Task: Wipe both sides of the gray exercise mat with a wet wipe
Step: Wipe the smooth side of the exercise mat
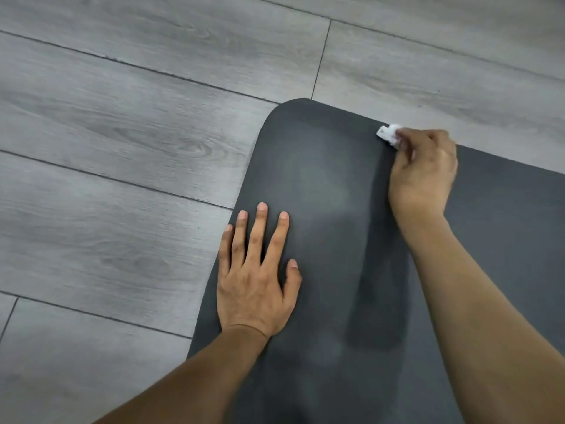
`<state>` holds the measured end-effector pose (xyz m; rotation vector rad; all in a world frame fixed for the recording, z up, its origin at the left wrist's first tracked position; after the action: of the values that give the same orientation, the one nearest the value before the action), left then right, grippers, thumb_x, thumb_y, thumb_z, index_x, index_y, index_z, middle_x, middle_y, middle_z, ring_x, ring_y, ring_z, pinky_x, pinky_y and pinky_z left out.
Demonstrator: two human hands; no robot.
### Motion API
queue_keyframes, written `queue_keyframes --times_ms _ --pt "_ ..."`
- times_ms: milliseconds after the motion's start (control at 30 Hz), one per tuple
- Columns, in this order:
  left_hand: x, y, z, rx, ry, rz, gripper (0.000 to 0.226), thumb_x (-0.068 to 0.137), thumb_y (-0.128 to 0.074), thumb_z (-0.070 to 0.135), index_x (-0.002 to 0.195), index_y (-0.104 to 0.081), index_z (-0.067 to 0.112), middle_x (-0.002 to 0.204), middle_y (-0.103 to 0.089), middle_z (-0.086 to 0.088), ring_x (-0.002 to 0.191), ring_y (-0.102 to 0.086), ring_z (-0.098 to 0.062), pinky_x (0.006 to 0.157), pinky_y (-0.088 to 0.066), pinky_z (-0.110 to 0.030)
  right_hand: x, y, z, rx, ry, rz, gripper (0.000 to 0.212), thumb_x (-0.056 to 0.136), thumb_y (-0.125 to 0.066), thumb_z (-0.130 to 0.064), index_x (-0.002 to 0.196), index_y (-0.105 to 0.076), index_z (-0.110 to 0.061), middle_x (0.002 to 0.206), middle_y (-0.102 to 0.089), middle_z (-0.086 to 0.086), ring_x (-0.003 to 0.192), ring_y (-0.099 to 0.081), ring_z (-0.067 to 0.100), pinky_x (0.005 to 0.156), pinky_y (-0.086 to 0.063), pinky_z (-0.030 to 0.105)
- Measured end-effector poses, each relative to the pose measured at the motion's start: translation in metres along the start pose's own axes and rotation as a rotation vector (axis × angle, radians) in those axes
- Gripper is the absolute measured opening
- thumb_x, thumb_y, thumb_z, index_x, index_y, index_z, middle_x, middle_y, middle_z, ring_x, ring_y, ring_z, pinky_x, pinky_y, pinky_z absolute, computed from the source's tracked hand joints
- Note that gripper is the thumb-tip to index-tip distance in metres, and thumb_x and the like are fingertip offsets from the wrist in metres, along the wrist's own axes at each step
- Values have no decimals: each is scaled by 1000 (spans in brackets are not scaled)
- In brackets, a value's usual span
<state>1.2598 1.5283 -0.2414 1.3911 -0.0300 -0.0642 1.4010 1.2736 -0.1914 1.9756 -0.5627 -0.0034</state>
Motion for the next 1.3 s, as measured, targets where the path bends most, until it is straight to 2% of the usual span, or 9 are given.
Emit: queue_keyframes --times_ms 67,267,400,567,800,867,1033,1200,1300 --pt "0 0 0 4 2 -2 68 97 -40 44 161 -27 28 170 -17 -4 157 -13 -30 127 -15 -50 -6 -20 -23 41 -32 17 27 90 -53 -8 107 -73 -15 102 -62 10 95 -56 29 79 -32 14" --pt "0 0 -1 -15 -7 10 67 97 -41 42 161 -29 27 170 -19 -5 157 -14 -30 127 -12 -49 -31 -91 -167 116 398 -145 24 79 -59 6 93 -74 -7 90 -60 10 83 -54 27 66 -46 32" --pt "0 1 2 -2 -6 6 69 96 -43 42 161 -28 28 170 -19 -4 157 -15 -30 127 -13 -49 -37 -29 -68 38 325 -65 25 82 -59 0 100 -74 -10 94 -62 13 84 -55 34 74 -39 30" --pt "0 3 1 -5 -4 23 68 96 -41 42 161 -30 26 169 -21 -5 157 -17 -31 127 -16 -50 -29 8 6 7 -110 54 27 83 -56 -9 102 -75 -14 96 -63 13 88 -58 32 77 -35 19" --pt "0 1 1 -40 -24 68 58 97 -44 40 151 -44 18 164 -33 -11 155 -23 -33 126 -18 -51 -68 -89 -184 123 476 -279 21 79 -61 1 92 -74 -9 90 -58 11 84 -52 29 67 -47 37" --pt "0 1 1 -31 -15 56 61 96 -43 40 154 -42 22 166 -29 -8 155 -20 -32 126 -18 -51 -64 -74 -151 84 463 -219 19 79 -61 1 90 -73 -9 90 -57 10 85 -52 29 66 -48 38" --pt "1 3 1 -30 -7 19 67 96 -42 42 160 -31 26 168 -23 -6 156 -17 -30 126 -15 -50 -83 22 18 69 58 97 26 92 -57 -7 111 -72 -16 97 -58 12 85 -51 29 80 -44 29" --pt "-1 8 0 -93 -15 -42 77 84 -45 34 160 -32 24 168 -23 -8 156 -16 -30 127 -13 -49 -83 14 25 73 70 157 25 96 -51 -11 113 -68 -15 100 -55 12 87 -48 25 82 -43 29" --pt "-6 28 -1 -246 -35 -10 65 85 -55 21 150 -48 16 161 -35 -15 150 -31 -36 125 -23 -48 -81 15 26 46 76 156 23 96 -49 -11 110 -67 -14 102 -55 13 88 -48 26 82 -42 31"
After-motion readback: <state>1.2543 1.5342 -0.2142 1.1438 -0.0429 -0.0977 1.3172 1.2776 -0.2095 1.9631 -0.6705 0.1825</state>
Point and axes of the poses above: each hand's wrist, its own x-axis towards the middle knuckle, its own y-axis out of the back of the hand, z = x × y, the point moved 8 cm from there along x, towards the middle knuckle
